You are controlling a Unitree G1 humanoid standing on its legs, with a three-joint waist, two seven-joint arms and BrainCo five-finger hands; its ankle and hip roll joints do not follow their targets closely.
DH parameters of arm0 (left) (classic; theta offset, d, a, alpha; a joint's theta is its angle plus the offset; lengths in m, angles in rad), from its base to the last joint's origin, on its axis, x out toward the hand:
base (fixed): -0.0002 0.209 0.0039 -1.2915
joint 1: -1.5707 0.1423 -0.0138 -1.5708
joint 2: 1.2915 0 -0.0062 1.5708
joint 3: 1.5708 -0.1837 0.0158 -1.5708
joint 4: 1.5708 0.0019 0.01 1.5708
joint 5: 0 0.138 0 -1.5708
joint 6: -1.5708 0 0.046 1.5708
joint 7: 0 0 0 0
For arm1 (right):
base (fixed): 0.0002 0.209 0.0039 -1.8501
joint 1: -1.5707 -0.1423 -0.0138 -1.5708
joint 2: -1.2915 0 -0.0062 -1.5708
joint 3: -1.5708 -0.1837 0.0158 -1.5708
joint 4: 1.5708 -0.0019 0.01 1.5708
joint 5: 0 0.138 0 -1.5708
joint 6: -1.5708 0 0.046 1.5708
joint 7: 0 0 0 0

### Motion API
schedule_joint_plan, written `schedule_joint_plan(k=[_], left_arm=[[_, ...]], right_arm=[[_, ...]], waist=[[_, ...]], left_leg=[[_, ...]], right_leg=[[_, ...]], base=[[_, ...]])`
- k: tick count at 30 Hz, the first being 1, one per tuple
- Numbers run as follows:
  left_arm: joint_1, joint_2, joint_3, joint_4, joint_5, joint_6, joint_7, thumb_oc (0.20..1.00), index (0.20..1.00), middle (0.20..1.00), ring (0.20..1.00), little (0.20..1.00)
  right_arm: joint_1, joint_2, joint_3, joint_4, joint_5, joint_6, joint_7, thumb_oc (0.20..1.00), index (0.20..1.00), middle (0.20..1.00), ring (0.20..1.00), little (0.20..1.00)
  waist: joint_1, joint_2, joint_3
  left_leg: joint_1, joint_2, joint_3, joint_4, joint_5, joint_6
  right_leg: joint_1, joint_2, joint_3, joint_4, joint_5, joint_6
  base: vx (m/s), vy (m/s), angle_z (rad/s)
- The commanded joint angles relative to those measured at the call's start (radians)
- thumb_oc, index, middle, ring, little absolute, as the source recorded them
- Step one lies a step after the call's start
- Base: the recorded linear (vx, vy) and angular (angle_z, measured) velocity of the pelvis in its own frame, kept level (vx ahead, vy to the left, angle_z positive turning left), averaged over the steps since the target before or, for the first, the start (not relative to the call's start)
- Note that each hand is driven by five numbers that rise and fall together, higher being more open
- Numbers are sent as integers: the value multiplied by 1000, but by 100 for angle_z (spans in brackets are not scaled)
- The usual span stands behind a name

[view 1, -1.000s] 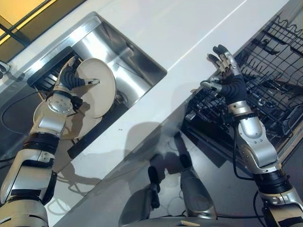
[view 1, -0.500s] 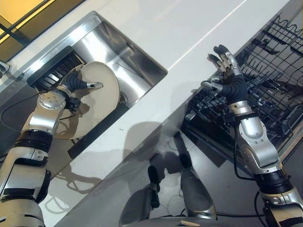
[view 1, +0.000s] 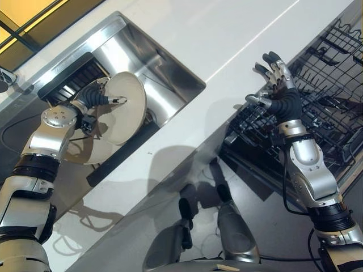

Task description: Pick up plates and place into dishwasher.

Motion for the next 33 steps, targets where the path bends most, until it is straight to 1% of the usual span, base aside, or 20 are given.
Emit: schedule_joint_plan(k=[1,10,13,16,21,26,27,29,30,33], left_arm=[[0,-81,-107,-246,6,-62,-97,200,200,200,200,200],[63,-73,-54,-291,9,-66,-83,200,200,200,200,200],[81,-72,-40,-297,6,-85,-71,200,200,200,200,200],[98,-71,-17,-299,8,-114,-36,200,200,200,200,200],[140,-78,51,-304,20,-174,59,200,200,200,200,200],[211,-92,175,-317,65,-228,246,200,200,200,200,200],[226,-98,206,-320,83,-251,291,200,200,200,200,200],[261,-103,259,-337,114,-275,372,200,200,200,200,200],[280,-103,286,-339,128,-300,424,200,200,200,200,200],[317,-110,348,-350,140,-333,546,200,200,200,200,200]], right_arm=[[-2,1,48,29,23,12,12,1000,1000,1000,1000,1000],[18,2,36,33,29,5,28,1000,1000,1000,1000,1000],[18,2,36,32,29,8,26,1000,1000,1000,1000,1000],[24,7,37,37,24,0,27,1000,1000,1000,1000,1000],[42,23,26,38,14,-7,32,1000,1000,1000,1000,1000],[80,51,7,31,1,-18,39,1000,1000,1000,1000,1000],[87,57,2,29,-2,-19,41,1000,1000,1000,1000,1000],[101,66,-6,29,-6,-23,45,1000,1000,1000,1000,1000],[110,69,-11,25,-6,-25,45,1000,1000,1000,1000,1000],[129,78,-16,19,-9,-28,41,1000,1000,1000,1000,1000]], waist=[[3,-11,6],[18,-5,-13],[24,-4,-19],[30,-5,-24],[46,-12,-43],[70,-26,-75],[76,-29,-83],[87,-33,-99],[93,-35,-108],[106,-41,-132]], left_leg=[[-30,-62,-78,100,-62,30],[-12,-63,-89,84,-56,31],[-8,-62,-94,79,-54,30],[-2,-61,-98,72,-52,30],[12,-58,-108,58,-49,28],[36,-51,-124,38,-47,27],[41,-50,-128,34,-46,27],[52,-49,-136,26,-44,26],[57,-48,-141,23,-44,26],[72,-44,-153,15,-43,25]], right_leg=[[3,-23,-55,-126,177,-16],[25,-28,-68,-134,169,-16],[31,-32,-73,-139,168,-16],[39,-34,-80,-144,167,-16],[59,-41,-92,-157,162,-17],[92,-49,-114,-175,154,-17],[99,-51,-119,-179,152,-18],[113,-53,-128,-186,149,-20],[121,-54,-132,-189,147,-21],[138,-57,-144,-196,140,-22]], base=[[-15,-17,5],[-2,-4,4],[0,0,0],[0,0,0],[-3,-7,0],[-1,-55,5],[5,-54,9],[10,-48,10],[14,-54,14],[14,-53,10]])
